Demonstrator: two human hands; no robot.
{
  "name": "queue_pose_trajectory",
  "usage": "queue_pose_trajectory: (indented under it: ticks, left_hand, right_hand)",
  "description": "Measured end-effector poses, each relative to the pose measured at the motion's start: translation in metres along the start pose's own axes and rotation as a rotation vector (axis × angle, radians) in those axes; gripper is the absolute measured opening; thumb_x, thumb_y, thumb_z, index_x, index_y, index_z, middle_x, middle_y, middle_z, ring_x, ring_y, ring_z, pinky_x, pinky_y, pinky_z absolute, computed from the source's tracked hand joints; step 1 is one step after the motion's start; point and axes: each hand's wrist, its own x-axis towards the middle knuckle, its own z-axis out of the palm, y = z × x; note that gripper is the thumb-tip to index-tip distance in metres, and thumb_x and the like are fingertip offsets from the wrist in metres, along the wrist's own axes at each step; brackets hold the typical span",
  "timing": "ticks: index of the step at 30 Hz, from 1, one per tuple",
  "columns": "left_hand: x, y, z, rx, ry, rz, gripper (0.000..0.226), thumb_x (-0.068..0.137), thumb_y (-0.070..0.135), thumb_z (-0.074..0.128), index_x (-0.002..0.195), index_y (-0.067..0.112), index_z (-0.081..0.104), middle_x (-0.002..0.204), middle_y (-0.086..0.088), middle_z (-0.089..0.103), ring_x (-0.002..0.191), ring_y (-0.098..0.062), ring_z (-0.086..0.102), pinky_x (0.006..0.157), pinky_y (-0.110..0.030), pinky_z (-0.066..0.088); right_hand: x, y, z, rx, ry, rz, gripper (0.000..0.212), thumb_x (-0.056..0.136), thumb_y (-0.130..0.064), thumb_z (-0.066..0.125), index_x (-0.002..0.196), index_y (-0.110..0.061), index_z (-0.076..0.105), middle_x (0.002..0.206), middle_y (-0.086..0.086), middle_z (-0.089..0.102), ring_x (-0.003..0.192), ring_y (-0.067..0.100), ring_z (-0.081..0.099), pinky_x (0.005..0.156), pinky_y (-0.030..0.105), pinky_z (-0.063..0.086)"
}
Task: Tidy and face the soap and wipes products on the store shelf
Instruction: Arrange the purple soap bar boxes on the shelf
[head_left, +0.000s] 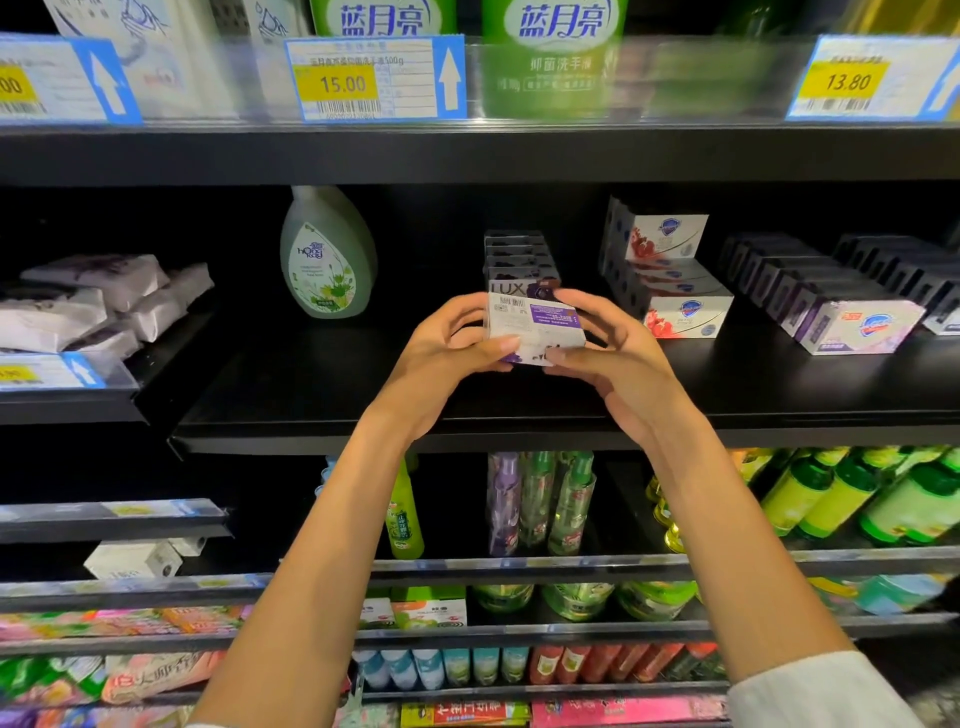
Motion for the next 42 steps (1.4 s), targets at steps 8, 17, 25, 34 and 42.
queue_pose_trajectory:
  ticks: [8, 17, 25, 34, 42]
  left_hand:
    - [0.000, -0.001, -0.004, 0.053, -0.040, 0.059, 0.066, 0.082, -0.004, 0.082, 0.140, 0.021, 0.060, 0.140, 0.000, 0.064, 0.137, -0.018, 0.056, 0.114, -0.044, 0.047]
    - [-0.002, 0.002, -0.002, 0.081, 0.078, 0.045, 0.043, 0.090, 0.009, 0.080, 0.131, 0.012, 0.067, 0.126, -0.003, 0.074, 0.121, -0.021, 0.069, 0.104, -0.038, 0.055]
    - [0.001, 0.000, -0.001, 0.133, 0.136, 0.003, 0.035, 0.091, 0.026, 0.082, 0.123, 0.017, 0.072, 0.120, -0.001, 0.076, 0.121, -0.018, 0.067, 0.103, -0.048, 0.057]
    - [-0.004, 0.005, 0.001, 0.119, 0.066, 0.020, 0.057, 0.088, 0.010, 0.083, 0.138, 0.023, 0.059, 0.116, -0.008, 0.076, 0.111, -0.025, 0.073, 0.097, -0.043, 0.060]
    - [-0.006, 0.010, -0.007, 0.115, 0.226, 0.042, 0.048, 0.087, 0.006, 0.082, 0.130, 0.016, 0.063, 0.107, -0.010, 0.078, 0.100, -0.026, 0.077, 0.081, -0.035, 0.059]
  right_hand:
    - [0.000, -0.001, 0.003, 0.023, 0.048, 0.024, 0.037, 0.095, -0.012, 0.074, 0.131, -0.009, 0.067, 0.117, 0.014, 0.076, 0.101, 0.041, 0.074, 0.079, 0.035, 0.064]
    - [-0.002, -0.004, 0.005, -0.017, -0.005, 0.035, 0.035, 0.103, -0.022, 0.065, 0.137, -0.013, 0.063, 0.128, 0.008, 0.073, 0.120, 0.026, 0.070, 0.102, 0.046, 0.057]
    - [-0.002, -0.002, 0.004, -0.069, 0.032, 0.006, 0.039, 0.094, -0.009, 0.075, 0.132, -0.012, 0.065, 0.121, 0.009, 0.076, 0.117, 0.026, 0.071, 0.108, 0.050, 0.053]
    - [0.000, 0.000, 0.008, -0.127, 0.093, 0.037, 0.025, 0.098, -0.023, 0.072, 0.122, -0.015, 0.072, 0.103, 0.002, 0.080, 0.094, 0.011, 0.074, 0.080, 0.022, 0.057]
    - [0.000, 0.001, 0.013, -0.545, 0.048, -0.013, 0.042, 0.096, -0.033, 0.075, 0.136, -0.027, 0.064, 0.116, -0.011, 0.076, 0.110, -0.002, 0.067, 0.101, 0.021, 0.054]
